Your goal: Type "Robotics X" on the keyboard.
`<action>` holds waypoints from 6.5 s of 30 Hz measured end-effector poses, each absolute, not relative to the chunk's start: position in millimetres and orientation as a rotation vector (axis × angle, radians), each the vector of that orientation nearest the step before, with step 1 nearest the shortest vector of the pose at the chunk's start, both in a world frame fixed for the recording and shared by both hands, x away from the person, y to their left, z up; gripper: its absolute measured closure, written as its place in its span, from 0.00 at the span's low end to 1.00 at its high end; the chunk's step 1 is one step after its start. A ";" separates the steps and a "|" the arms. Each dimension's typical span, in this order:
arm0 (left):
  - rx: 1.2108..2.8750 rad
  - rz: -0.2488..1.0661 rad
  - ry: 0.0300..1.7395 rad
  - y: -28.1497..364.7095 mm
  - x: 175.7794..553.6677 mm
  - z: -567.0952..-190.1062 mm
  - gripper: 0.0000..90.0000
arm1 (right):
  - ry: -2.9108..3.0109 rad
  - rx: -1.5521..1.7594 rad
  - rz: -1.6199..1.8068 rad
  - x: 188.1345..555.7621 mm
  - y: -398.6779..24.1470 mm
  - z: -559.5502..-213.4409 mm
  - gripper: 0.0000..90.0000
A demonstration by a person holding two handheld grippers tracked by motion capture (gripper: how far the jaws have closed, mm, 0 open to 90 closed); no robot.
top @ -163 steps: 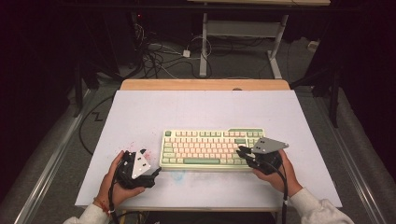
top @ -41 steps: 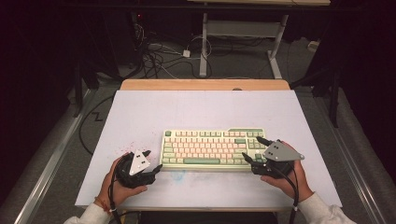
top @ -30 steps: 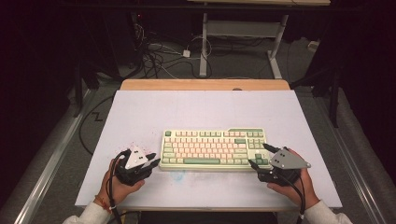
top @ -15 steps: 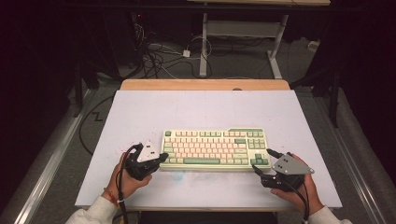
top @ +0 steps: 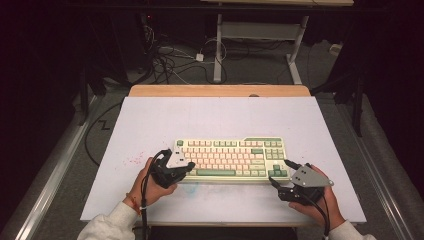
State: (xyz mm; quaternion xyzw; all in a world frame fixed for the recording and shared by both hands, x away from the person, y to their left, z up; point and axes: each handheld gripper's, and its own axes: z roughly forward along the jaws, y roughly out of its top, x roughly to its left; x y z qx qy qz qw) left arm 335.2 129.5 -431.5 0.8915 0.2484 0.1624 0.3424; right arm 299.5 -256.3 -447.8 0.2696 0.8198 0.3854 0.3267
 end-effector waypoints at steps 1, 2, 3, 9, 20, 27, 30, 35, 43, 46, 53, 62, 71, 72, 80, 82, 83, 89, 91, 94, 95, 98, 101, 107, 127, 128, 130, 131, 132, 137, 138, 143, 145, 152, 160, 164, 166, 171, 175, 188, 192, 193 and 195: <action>2.318 0.420 0.644 127.1 336.0 -432.2 0.97 | 2.151 0.703 1.006 299.5 -256.0 -448.1 0.30; 2.326 0.414 0.638 124.8 337.1 -432.9 0.97 | 2.154 0.700 1.005 299.4 -255.6 -448.6 0.30; 2.337 0.411 0.631 122.3 338.0 -433.9 0.97 | 2.157 0.697 1.003 299.5 -255.3 -449.0 0.30; 2.371 0.389 0.624 111.5 345.1 -438.9 0.97 | 2.167 0.692 0.997 299.5 -254.8 -450.1 0.30; 2.405 0.377 0.618 99.0 357.8 -443.7 0.96 | 2.180 0.692 0.995 299.8 -253.6 -451.4 0.30; 2.412 0.382 0.612 92.3 362.7 -443.9 0.96 | 2.184 0.688 0.994 300.1 -254.0 -451.9 0.30; 2.424 0.384 0.607 89.4 364.6 -445.4 0.97 | 2.187 0.684 0.992 300.3 -253.9 -452.2 0.30; 2.436 0.385 0.611 87.1 367.8 -447.8 0.97 | 2.193 0.681 0.991 300.2 -253.3 -452.8 0.30; 2.453 0.393 0.610 86.0 369.8 -450.8 0.97 | 2.200 0.682 0.981 300.2 -253.0 -453.4 0.30; 2.448 0.402 0.608 86.1 369.1 -449.8 0.97 | 2.199 0.680 0.983 299.7 -252.6 -452.9 0.30; 2.415 0.426 0.601 89.0 367.6 -442.8 0.96 | 2.189 0.686 0.990 299.7 -253.5 -451.3 0.30; 2.390 0.452 0.618 94.9 368.8 -437.3 0.97 | 2.190 0.686 0.993 299.6 -253.5 -451.2 0.30; 2.371 0.469 0.668 108.2 374.5 -435.0 0.97 | 2.191 0.691 0.993 300.3 -254.3 -451.2 0.30; 2.366 0.464 0.677 109.5 375.7 -435.4 0.97 | 2.192 0.688 0.991 300.3 -254.2 -451.3 0.30; 2.379 0.450 0.700 113.2 379.7 -439.8 0.97 | 2.191 0.687 0.993 300.0 -254.2 -450.8 0.30; 2.386 0.447 0.706 113.4 380.6 -442.2 0.97 | 2.192 0.688 0.992 300.2 -254.2 -451.0 0.30; 2.391 0.445 0.706 113.8 381.1 -443.1 0.97 | 2.192 0.686 0.991 300.2 -254.2 -451.0 0.30; 2.404 0.434 0.712 114.5 382.9 -447.1 0.97 | 2.191 0.686 0.988 300.0 -254.5 -451.2 0.30; 2.409 0.439 0.710 113.6 382.7 -447.5 0.97 | 2.190 0.688 0.989 300.4 -254.8 -451.2 0.30; 2.413 0.436 0.708 113.1 382.4 -448.6 0.97 | 2.192 0.688 0.987 300.2 -254.9 -451.4 0.30; 2.413 0.432 0.709 113.1 382.5 -448.9 0.97 | 2.192 0.687 0.984 300.3 -254.8 -451.3 0.30; 2.414 0.433 0.705 112.7 382.0 -448.8 0.97 | 2.191 0.687 0.983 299.5 -254.5 -450.9 0.30; 2.411 0.432 0.706 111.7 382.0 -448.9 0.97 | 2.190 0.687 0.985 300.2 -254.9 -450.9 0.30; 2.412 0.432 0.704 111.6 381.7 -448.9 0.97 | 2.194 0.681 0.976 300.1 -254.3 -451.2 0.30; 2.417 0.430 0.705 111.4 382.0 -450.4 0.96 | 2.203 0.676 0.968 300.2 -252.7 -452.4 0.31; 2.419 0.432 0.703 110.6 381.8 -452.7 0.97 | 2.204 0.674 0.966 300.2 -252.8 -452.5 0.31; 2.422 0.439 0.701 110.2 381.6 -451.9 0.97 | 2.211 0.670 0.957 300.9 -253.1 -453.2 0.31; 2.419 0.436 0.698 110.4 381.4 -451.4 0.97 | 2.210 0.672 0.958 301.0 -253.2 -453.2 0.31; 2.417 0.437 0.697 110.7 381.2 -450.8 0.96 | 2.207 0.677 0.961 301.0 -253.2 -453.0 0.31; 2.395 0.472 0.690 112.4 379.6 -445.4 0.96 | 2.201 0.678 0.963 300.5 -253.8 -451.8 0.31; 2.393 0.476 0.690 112.8 379.4 -444.6 0.95 | 2.201 0.678 0.964 300.6 -254.0 -451.9 0.31; 2.374 0.497 0.690 114.5 378.7 -442.3 0.94 | 2.200 0.677 0.964 300.6 -254.5 -451.7 0.31; 2.369 0.500 0.685 115.0 378.2 -441.1 0.94 | 2.201 0.679 0.965 300.6 -254.6 -451.8 0.31; 2.357 0.515 0.682 116.2 377.3 -438.7 0.93 | 2.202 0.678 0.964 300.8 -253.8 -451.4 0.31; 2.350 0.528 0.673 119.3 375.0 -436.1 0.92 | 2.204 0.681 0.968 301.0 -253.8 -451.8 0.31; 2.334 0.548 0.670 123.3 372.8 -433.8 0.90 | 2.206 0.695 0.976 301.6 -254.3 -451.6 0.31; 2.337 0.584 0.662 124.1 370.6 -433.4 0.87 | 2.205 0.697 0.973 301.8 -254.6 -451.2 0.31; 2.304 0.589 0.651 129.3 365.9 -431.8 0.84 | 2.202 0.700 0.974 301.7 -254.7 -451.1 0.31; 2.294 0.602 0.646 133.0 362.2 -431.1 0.81 | 2.203 0.694 0.973 301.3 -254.7 -451.1 0.31; 2.234 0.670 0.689 144.3 349.9 -436.8 0.46 | 2.200 0.689 0.975 300.8 -255.4 -450.1 0.31; 2.192 0.658 0.720 147.5 344.1 -439.6 0.28 | 2.200 0.687 0.979 300.4 -255.2 -449.9 0.31; 2.189 0.666 0.717 148.0 342.3 -440.7 0.25 | 2.201 0.688 0.977 300.2 -255.1 -449.8 0.31; 2.177 0.667 0.722 149.6 338.9 -442.4 0.23 | 2.200 0.689 0.980 300.3 -254.9 -449.9 0.31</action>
